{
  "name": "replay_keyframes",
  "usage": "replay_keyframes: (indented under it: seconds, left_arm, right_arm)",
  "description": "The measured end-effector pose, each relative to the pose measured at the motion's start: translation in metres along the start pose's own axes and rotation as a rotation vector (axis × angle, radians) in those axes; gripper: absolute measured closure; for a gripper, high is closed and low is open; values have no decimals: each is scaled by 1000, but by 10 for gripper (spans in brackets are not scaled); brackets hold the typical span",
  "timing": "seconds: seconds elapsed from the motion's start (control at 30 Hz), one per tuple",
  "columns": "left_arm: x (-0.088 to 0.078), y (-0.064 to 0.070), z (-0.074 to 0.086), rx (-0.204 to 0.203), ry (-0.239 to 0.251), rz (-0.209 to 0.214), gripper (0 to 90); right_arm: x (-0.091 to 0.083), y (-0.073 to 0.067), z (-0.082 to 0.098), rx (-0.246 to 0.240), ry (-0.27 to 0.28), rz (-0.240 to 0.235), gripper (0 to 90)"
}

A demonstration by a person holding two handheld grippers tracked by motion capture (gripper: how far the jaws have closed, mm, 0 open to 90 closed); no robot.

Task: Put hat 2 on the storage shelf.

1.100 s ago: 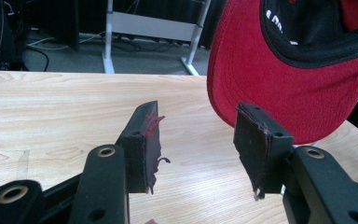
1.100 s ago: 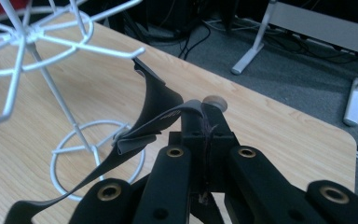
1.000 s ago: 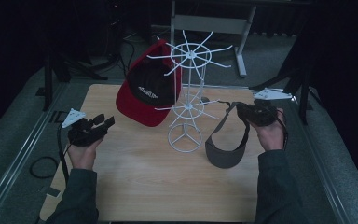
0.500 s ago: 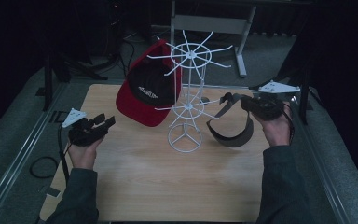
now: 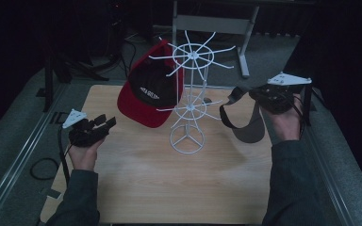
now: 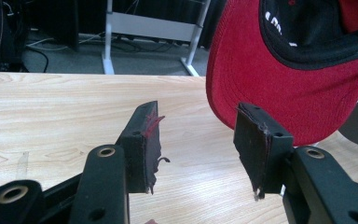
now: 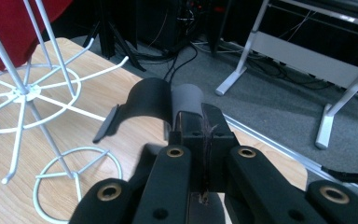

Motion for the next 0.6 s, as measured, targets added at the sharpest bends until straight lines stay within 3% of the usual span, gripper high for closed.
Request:
replay_keyframes:
  seconds: [0.6]
  left_arm:
    - [0,0,0,-3,3,0,510]
  right_arm:
    - [-31,-8,-28,-60,62,-52,896]
Point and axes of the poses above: each handheld gripper's, and its own axes: x roughly forward along the jaws, z roughly out of its underside, y roughly to its right, the point moved 6 cm from there along x, roughly forward along the jaws, and after that the axes turned 10 degrees about z, right-handed, at the moved point
